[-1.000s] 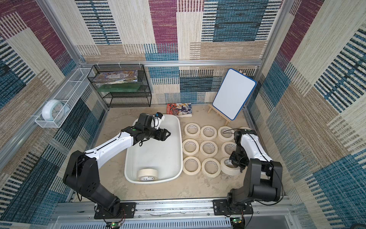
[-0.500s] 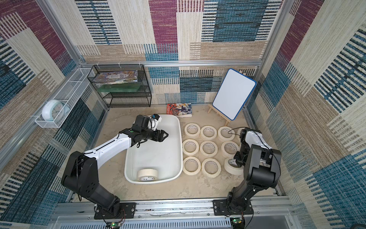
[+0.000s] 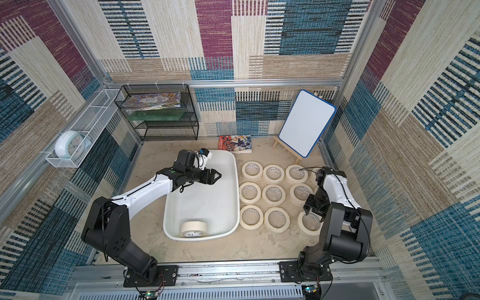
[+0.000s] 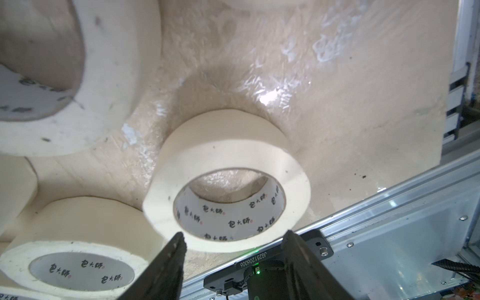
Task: Take out the art tape in the storage box
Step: Place the art tape at the center of the board, then pick up the art tape from the storage box.
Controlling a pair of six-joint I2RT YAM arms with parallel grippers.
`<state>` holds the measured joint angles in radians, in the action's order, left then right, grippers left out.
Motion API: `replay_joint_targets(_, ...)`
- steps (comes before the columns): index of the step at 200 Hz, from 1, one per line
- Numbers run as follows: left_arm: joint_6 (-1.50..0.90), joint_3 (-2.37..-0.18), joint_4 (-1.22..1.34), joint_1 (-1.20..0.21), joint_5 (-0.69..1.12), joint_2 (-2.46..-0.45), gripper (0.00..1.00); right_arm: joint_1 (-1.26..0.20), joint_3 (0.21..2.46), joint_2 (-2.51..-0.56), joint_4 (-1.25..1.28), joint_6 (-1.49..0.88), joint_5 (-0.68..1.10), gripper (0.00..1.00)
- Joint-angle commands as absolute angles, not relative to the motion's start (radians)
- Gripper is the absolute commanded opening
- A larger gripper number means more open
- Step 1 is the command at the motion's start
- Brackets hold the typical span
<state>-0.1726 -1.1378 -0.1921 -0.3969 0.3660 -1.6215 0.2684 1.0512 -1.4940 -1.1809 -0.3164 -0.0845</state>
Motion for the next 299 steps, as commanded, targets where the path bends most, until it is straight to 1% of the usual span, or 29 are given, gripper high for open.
replay_joint_targets(1, -0.165, -1.140, -0.210, -0.396, 0.364, -1.602, 0.79, 0.252, 1.107, -1.467, -1.193, -0.303, -0.044, 0.64)
replay_joint_targets(15, -0.158, -1.139, -0.232, -0.396, 0.355, -1.584, 0.79, 0.215, 1.168, -1.459, -1.211, -0.305, -0.005, 0.64)
replay_joint_targets(30, -0.155, -1.136, -0.259, -0.397, 0.339, -1.563, 0.79, 0.135, 1.228, -1.462, -1.221, -0.332, 0.000, 0.66)
replay_joint_targets(38, -0.155, -1.130, -0.274, -0.397, 0.330, -1.549, 0.80, 0.076, 1.258, -1.469, -1.220, -0.351, -0.003, 0.67)
replay_joint_targets(57, -0.156, -1.106, -0.317, -0.398, 0.308, -1.507, 0.80, -0.084, 1.315, -1.504, -1.200, -0.398, -0.007, 0.74)
replay_joint_targets(70, -0.161, -1.086, -0.357, -0.401, 0.289, -1.468, 0.80, -0.192, 1.368, -1.538, -1.179, -0.409, -0.035, 0.79)
replay_joint_targets(84, -0.168, -1.068, -0.418, -0.412, 0.263, -1.409, 0.80, -0.282, 1.426, -1.565, -1.142, -0.405, -0.064, 0.88)
replay_joint_targets(94, -0.177, -1.056, -0.472, -0.425, 0.243, -1.356, 0.80, -0.343, 1.459, -1.572, -1.108, -0.396, -0.090, 0.93)
replay_joint_targets(114, -0.193, -1.049, -0.611, -0.464, 0.183, -1.246, 0.82, -0.442, 1.494, -1.551, -1.018, -0.381, -0.149, 0.96)
replay_joint_targets(121, -0.199, -1.045, -0.656, -0.476, 0.158, -1.208, 0.84, -0.475, 1.498, -1.538, -0.978, -0.355, -0.168, 1.00)
replay_joint_targets(135, -0.227, -1.027, -0.724, -0.496, 0.110, -1.130, 0.86, -0.539, 1.486, -1.505, -0.893, -0.313, -0.231, 1.00)
replay_joint_targets(157, -0.305, -0.976, -0.776, -0.529, 0.079, -1.001, 0.87, -0.548, 1.315, -1.440, -0.637, -0.264, -0.132, 1.00)
replay_joint_targets(169, -0.353, -0.957, -0.812, -0.558, 0.070, -0.945, 0.88, -0.546, 1.274, -1.450, -0.578, -0.258, -0.085, 1.00)
replay_joint_targets(200, -0.489, -0.922, -0.900, -0.695, 0.022, -0.866, 0.88, -0.545, 1.329, -1.520, -0.589, -0.248, -0.133, 1.00)
replay_joint_targets(228, -0.632, -0.897, -0.972, -0.872, -0.005, -0.831, 0.87, -0.545, 1.382, -1.563, -0.611, -0.223, -0.181, 1.00)
replay_joint_targets(253, -0.746, -0.892, -1.043, -1.009, -0.034, -0.825, 0.86, -0.544, 1.379, -1.579, -0.601, -0.213, -0.194, 1.00)
replay_joint_targets(267, -0.771, -0.886, -1.060, -1.042, -0.029, -0.849, 0.86, -0.543, 1.376, -1.585, -0.600, -0.214, -0.192, 1.00)
replay_joint_targets(283, -0.764, -0.876, -1.059, -1.046, -0.018, -0.890, 0.86, -0.543, 1.368, -1.585, -0.600, -0.213, -0.187, 1.00)
replay_joint_targets(299, -0.750, -0.873, -1.050, -1.045, -0.061, -0.922, 0.86, -0.542, 1.359, -1.579, -0.598, -0.214, -0.193, 1.00)
